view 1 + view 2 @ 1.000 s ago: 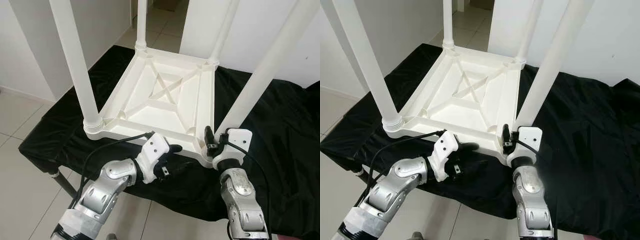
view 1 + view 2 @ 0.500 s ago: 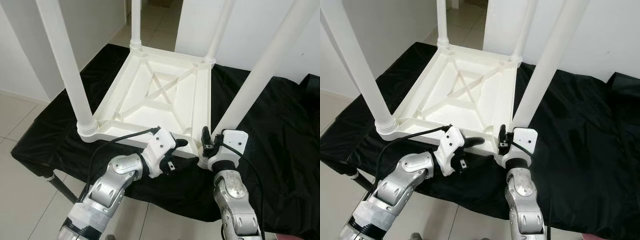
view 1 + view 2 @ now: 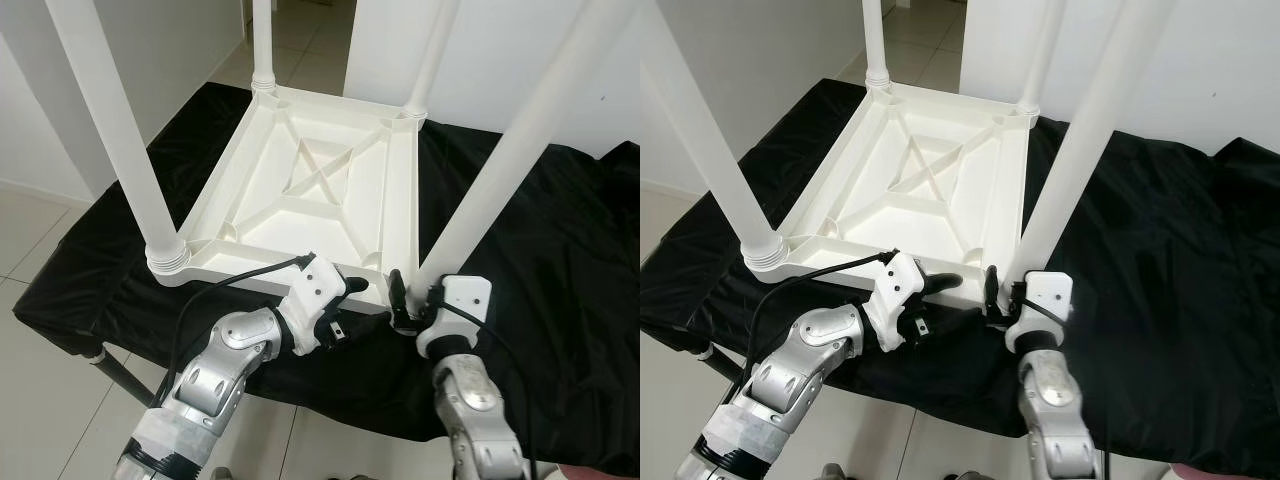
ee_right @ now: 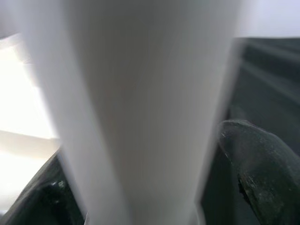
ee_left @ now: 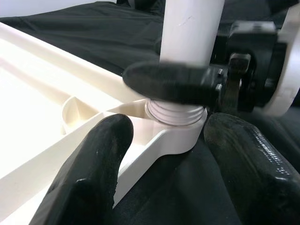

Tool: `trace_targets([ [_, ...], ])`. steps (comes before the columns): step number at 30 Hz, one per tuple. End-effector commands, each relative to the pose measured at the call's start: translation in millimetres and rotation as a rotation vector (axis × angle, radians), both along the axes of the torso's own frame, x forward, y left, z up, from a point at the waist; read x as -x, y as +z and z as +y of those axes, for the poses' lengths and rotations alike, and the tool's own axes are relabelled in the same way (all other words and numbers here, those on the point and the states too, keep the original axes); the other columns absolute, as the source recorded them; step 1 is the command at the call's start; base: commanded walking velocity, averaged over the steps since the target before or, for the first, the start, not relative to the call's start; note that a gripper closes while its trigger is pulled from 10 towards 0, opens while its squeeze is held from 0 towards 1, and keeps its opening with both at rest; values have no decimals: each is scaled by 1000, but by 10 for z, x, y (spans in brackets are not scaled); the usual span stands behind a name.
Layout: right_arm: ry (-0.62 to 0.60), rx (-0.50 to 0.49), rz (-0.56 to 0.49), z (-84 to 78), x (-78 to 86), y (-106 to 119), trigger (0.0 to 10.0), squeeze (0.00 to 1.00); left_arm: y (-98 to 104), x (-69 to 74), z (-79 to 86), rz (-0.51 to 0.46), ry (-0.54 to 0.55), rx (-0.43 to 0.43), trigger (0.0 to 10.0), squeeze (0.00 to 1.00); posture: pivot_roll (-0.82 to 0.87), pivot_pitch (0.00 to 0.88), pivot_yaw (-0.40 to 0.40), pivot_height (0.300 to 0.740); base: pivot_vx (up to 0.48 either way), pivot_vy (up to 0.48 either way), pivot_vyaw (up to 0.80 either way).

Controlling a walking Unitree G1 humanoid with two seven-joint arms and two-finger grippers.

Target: Building children table

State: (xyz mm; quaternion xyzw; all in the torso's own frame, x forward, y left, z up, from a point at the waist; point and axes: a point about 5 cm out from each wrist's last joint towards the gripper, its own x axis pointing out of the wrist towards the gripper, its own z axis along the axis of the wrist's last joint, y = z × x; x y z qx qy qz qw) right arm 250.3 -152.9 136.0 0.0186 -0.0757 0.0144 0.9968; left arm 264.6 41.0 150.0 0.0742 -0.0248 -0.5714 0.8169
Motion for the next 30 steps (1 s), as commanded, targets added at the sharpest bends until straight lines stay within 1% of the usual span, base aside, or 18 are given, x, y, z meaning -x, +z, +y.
trace_targets([
  [1, 36, -16, 3, -37, 16, -65, 10000, 0, -2, -24, 14, -15, 107, 4, 10000, 0, 19, 106, -53, 740, 0, 0, 0],
  [3, 64, -19, -1, -30, 10, -71, 10000, 0, 2, -38, 33, -25, 116, 0, 10000, 0, 15, 107, -59, 740, 0, 0, 0],
  [7, 75, -19, -2, -28, 7, -73, 10000, 0, 8, -46, 39, -31, 120, -1, 10000, 0, 15, 107, -59, 740, 0, 0, 0],
  [10, 115, -18, -21, -46, -1, -48, 10000, 0, 66, -75, 75, -50, 142, 10, 10000, 0, 16, 128, -70, 740, 0, 0, 0],
  [15, 145, -20, -35, -51, -5, -27, 10000, 0, 74, -70, 104, -43, 149, 12, 10000, 0, 21, 139, -70, 740, 0, 0, 0],
  [16, 189, 5, -47, -84, -37, -11, 10000, 0, 66, -50, 133, -41, 160, 12, 10000, 0, 26, 147, -68, 740, 0, 0, 0],
  [17, 189, 5, -47, -84, -37, -11, 10000, 0, 66, -50, 133, -41, 160, 12, 10000, 0, 26, 147, -68, 740, 0, 0, 0],
  [19, 236, 29, -54, -106, -76, 7, 10000, 0, 77, -39, 144, -42, 163, 22, 10000, 0, 30, 150, -69, 740, 0, 0, 0],
  [21, 257, 38, -57, -111, -92, 17, 10000, 0, 87, -35, 144, -41, 162, 31, 10000, 0, 30, 150, -69, 740, 0, 0, 0],
  [24, 321, 84, -68, -132, -199, 78, 10000, 0, 85, -10, 153, -6, 136, 41, 10000, 0, 41, 141, -68, 740, 0, 0, 0],
  [25, 321, 84, -68, -132, -199, 78, 10000, 0, 85, -10, 153, -6, 136, 41, 10000, 0, 41, 141, -68, 740, 0, 0, 0],
  [26, 345, 90, -75, -147, -255, 117, 10000, 0, 76, 4, 157, 2, 122, 35, 10000, 0, 48, 132, -83, 740, 0, 0, 0],
  [28, 350, 86, -77, -151, -273, 132, 10000, 0, 77, 6, 160, -3, 118, 33, 10000, 0, 48, 132, -83, 740, 0, 0, 0],
  [30, 394, 97, -82, -140, -321, 171, 10000, 0, 60, 7, 181, 6, 107, 27, 10000, 0, 55, 122, -93, 740, 0, 0, 0],
])
